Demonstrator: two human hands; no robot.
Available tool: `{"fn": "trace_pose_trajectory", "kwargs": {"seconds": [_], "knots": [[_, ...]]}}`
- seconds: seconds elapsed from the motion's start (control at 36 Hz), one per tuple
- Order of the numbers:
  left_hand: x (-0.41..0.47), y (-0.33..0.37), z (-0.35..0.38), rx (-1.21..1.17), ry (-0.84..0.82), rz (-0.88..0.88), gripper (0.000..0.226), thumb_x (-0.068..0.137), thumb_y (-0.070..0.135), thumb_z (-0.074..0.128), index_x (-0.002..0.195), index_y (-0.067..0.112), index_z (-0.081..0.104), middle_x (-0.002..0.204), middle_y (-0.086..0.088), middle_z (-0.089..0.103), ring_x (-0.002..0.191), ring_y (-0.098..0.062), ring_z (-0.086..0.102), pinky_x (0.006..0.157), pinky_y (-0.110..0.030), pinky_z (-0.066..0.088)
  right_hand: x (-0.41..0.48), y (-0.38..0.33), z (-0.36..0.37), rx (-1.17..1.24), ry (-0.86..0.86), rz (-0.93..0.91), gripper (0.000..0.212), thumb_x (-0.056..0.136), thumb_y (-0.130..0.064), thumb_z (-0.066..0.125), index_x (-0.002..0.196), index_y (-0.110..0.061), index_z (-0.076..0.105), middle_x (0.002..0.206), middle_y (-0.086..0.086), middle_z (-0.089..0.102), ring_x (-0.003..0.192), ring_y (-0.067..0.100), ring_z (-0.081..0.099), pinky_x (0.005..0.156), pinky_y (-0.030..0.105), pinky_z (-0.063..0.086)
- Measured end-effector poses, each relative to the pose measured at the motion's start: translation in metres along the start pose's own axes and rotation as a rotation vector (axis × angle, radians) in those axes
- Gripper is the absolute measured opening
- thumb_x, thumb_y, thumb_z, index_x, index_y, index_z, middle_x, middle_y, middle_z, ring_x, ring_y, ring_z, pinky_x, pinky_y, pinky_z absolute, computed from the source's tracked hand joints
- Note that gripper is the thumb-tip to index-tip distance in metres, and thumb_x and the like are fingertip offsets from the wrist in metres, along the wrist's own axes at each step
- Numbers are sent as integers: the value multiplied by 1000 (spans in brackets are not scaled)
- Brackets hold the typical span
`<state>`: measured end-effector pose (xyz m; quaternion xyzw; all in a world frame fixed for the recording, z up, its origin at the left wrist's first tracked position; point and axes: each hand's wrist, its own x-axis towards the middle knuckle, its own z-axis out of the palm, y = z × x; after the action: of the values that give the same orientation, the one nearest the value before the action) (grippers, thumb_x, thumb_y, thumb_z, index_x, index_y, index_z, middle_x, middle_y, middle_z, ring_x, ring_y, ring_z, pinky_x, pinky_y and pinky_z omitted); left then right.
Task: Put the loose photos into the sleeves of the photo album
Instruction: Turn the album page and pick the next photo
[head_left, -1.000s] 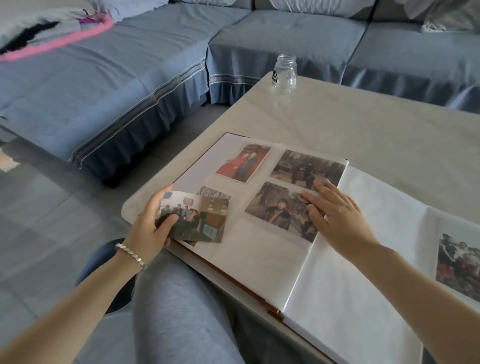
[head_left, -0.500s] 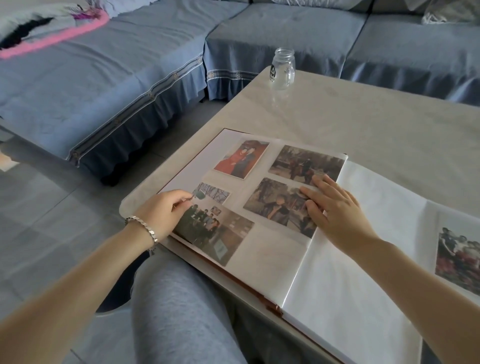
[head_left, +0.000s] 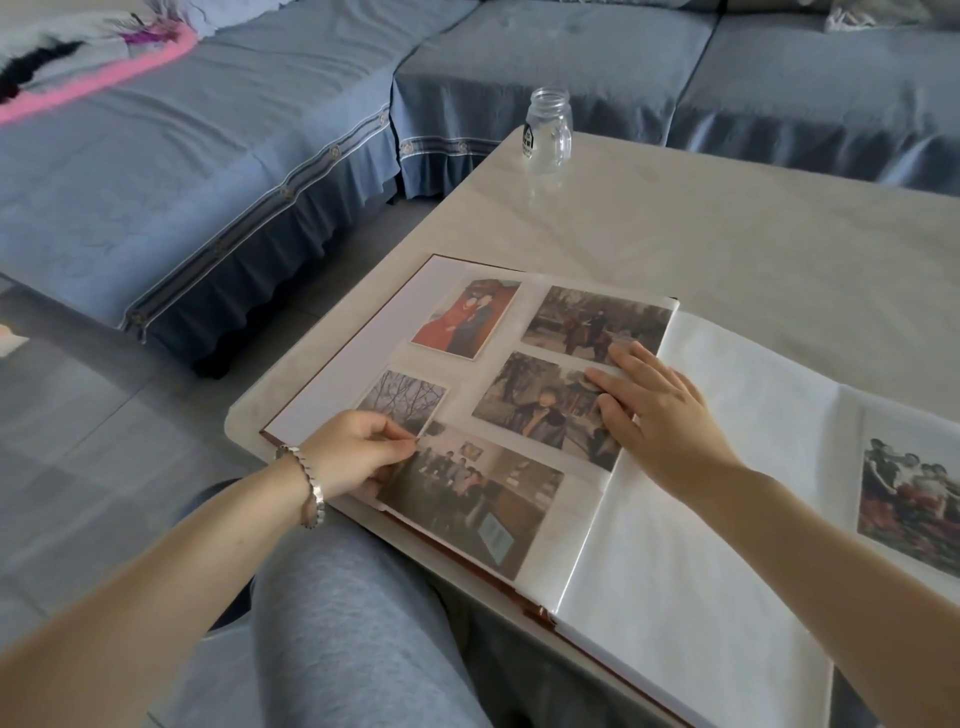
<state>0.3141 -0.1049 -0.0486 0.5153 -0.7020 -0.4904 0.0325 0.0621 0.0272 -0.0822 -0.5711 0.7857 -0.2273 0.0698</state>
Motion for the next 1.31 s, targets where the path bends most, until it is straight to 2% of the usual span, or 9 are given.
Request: {"fn": "trace_pose_trajectory", "kwargs": {"seconds": [0.06, 0.17, 0.31, 0.47, 0.64, 0.75, 0.92, 1.14, 1.31], "knots": [[-1, 3, 3, -7, 17, -5, 9, 87, 8, 61, 81, 13, 63, 82, -8, 66, 75, -19, 63, 70, -26, 55, 0, -1, 0, 4, 8, -3, 66, 84, -53, 18, 128, -22, 57, 144, 3, 42, 141, 19, 25, 111, 28, 14], [-4, 4, 1, -12, 73, 10, 8, 87, 17, 62, 81, 15, 67, 87, -9, 70, 87, -24, 66, 82, -40, 55, -1, -1, -1, 4, 4, -3, 53, 88, -41, 29, 129, -22, 55, 145, 3, 41, 141, 18, 23, 110, 26, 12], [-10, 7, 4, 19, 96, 23, 5, 82, 17, 69, 80, 19, 65, 77, -2, 66, 70, -11, 61, 51, -13, 50, 0, -1, 0, -3, -3, -4, 56, 88, -44, 26, 130, -22, 55, 146, 3, 40, 142, 17, 22, 111, 27, 13], [-11, 10, 5, 49, 123, 41, 14, 88, 12, 62, 74, 15, 66, 71, -8, 65, 63, -14, 58, 49, -13, 50, 0, 0, 2, -8, 8, -3, 62, 87, -50, 20, 129, -22, 56, 145, 3, 41, 141, 17, 23, 111, 29, 14], [-15, 19, 4, -69, -8, -27, 12, 83, 15, 67, 80, 4, 70, 71, -15, 67, 60, -19, 59, 56, -24, 50, 1, 2, 3, 4, 28, -8, 72, 82, -53, 12, 127, -21, 58, 143, 4, 44, 140, 18, 26, 111, 32, 17], [-17, 24, 3, 22, -72, -43, 16, 77, 23, 73, 86, 11, 68, 55, 3, 64, 46, -8, 54, 47, -18, 46, 1, 1, 3, 0, 30, -11, 73, 81, -54, 11, 128, -21, 57, 144, 4, 43, 140, 18, 25, 112, 32, 16], [-15, 27, 6, -1, -48, -103, 28, 69, 15, 80, 91, 9, 64, 57, -2, 64, 39, -7, 49, 38, -18, 41, 1, 2, 3, -5, 15, -5, 76, 79, -55, 9, 129, -23, 56, 145, 3, 41, 141, 16, 22, 112, 30, 14], [-17, 22, 9, 76, 67, -12, 16, 73, 17, 78, 77, 8, 65, 50, 3, 62, 39, -3, 50, 42, -16, 41, 1, 2, 3, -2, 19, -4, 75, 80, -55, 9, 129, -23, 56, 145, 3, 41, 141, 18, 22, 112, 32, 15], [-26, 18, 18, 247, 304, 199, 14, 71, 22, 79, 67, 20, 66, 69, 7, 67, 67, -5, 62, 61, -20, 49, 0, 1, 2, 4, 14, -4, 72, 82, -53, 11, 130, -22, 55, 146, 3, 40, 142, 18, 21, 112, 33, 15]]}}
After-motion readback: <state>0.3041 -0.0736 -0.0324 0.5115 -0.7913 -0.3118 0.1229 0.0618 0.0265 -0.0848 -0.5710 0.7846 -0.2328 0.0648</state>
